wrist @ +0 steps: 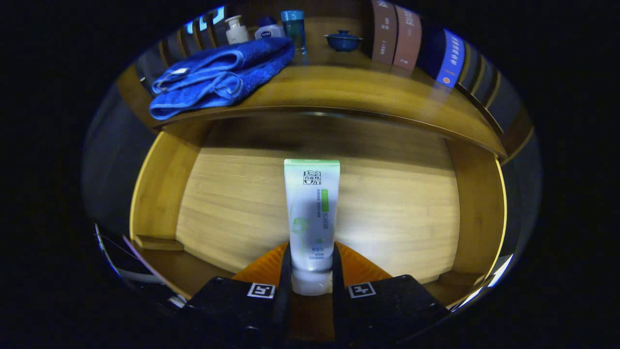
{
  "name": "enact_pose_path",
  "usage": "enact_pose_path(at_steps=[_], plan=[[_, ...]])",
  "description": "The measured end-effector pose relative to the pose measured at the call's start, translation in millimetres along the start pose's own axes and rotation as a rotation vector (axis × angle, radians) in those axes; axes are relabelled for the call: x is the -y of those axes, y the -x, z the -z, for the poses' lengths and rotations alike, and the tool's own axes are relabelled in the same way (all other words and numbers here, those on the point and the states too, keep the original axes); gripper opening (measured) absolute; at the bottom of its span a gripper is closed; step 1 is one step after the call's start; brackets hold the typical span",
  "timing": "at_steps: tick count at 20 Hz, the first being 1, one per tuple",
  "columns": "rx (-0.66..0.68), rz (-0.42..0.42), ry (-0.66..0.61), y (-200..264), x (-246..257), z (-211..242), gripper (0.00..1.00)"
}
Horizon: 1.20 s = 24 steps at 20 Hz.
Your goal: Pull open the drawer, take out the items inside it, and place them on the countertop above the cabinet.
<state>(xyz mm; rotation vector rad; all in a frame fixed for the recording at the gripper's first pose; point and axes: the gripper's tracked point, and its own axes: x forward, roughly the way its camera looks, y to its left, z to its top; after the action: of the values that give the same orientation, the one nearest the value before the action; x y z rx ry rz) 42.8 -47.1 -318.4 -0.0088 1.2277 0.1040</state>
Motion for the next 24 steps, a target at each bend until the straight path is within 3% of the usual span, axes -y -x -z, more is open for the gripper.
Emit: enact_pose_path(at_steps=[5, 10, 16, 22, 24], plan=[[0.153, -0.015, -0.011, 49.7, 0.4, -38.6, 0.4], [0.293, -0.007, 0.016, 73.1, -2.3, -128.5, 0.39], [0.286, 0.019, 0.002, 43.0, 3.9, -205.9, 0.39], [0.136, 0.044, -0.046, -18.8, 15.4, -212.3, 0.4], [0.146, 0.044, -0.062, -26.4, 17.3, -216.8, 0.4]])
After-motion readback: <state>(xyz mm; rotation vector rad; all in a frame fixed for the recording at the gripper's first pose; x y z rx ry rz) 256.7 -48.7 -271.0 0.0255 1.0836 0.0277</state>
